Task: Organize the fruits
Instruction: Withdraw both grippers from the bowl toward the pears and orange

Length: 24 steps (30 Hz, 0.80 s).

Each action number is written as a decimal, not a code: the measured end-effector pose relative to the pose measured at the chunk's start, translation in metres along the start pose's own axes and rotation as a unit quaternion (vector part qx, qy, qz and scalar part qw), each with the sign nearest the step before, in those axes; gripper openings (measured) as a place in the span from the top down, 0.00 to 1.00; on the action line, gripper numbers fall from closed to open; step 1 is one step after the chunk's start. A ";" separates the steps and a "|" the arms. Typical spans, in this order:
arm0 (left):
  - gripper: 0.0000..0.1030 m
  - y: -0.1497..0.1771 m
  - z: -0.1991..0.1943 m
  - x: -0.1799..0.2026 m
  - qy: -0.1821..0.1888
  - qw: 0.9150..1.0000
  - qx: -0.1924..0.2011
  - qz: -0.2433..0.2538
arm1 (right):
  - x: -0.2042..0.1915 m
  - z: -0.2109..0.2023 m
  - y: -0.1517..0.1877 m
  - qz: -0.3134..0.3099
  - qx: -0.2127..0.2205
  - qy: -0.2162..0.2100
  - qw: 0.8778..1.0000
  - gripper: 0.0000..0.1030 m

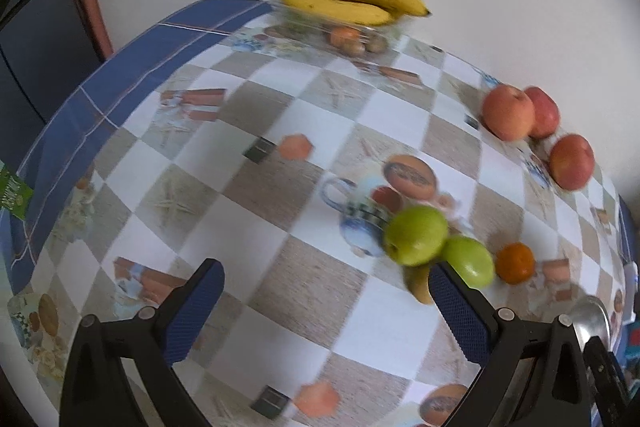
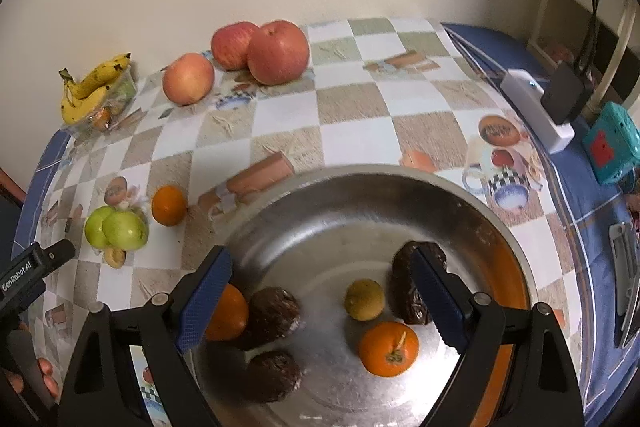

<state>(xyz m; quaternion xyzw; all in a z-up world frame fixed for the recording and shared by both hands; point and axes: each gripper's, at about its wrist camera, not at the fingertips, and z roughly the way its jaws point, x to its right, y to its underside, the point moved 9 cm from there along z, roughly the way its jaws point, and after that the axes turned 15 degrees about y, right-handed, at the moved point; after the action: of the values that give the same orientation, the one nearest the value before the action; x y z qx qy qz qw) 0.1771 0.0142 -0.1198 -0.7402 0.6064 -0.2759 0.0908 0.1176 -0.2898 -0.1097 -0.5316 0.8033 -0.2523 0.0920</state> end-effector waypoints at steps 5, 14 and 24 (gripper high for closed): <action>0.00 -0.014 0.001 -0.003 0.048 0.998 0.021 -0.021 | -0.016 -0.004 -0.005 -0.013 0.021 -0.007 1.000 0.12; 0.00 -0.015 0.019 0.000 0.093 0.995 -0.011 -0.036 | -0.051 -0.011 -0.019 -0.040 0.051 -0.026 0.998 0.12; 0.00 -0.021 0.032 -0.004 0.088 0.995 -0.012 -0.054 | -0.081 -0.013 -0.041 -0.044 0.063 -0.055 0.996 0.12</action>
<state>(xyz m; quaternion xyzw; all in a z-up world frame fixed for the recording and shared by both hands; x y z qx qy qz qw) 0.2106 0.0163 -0.1377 -0.7457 0.5744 -0.3373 0.0136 0.1791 -0.2252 -0.0878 -0.5727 0.7552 -0.2767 0.1582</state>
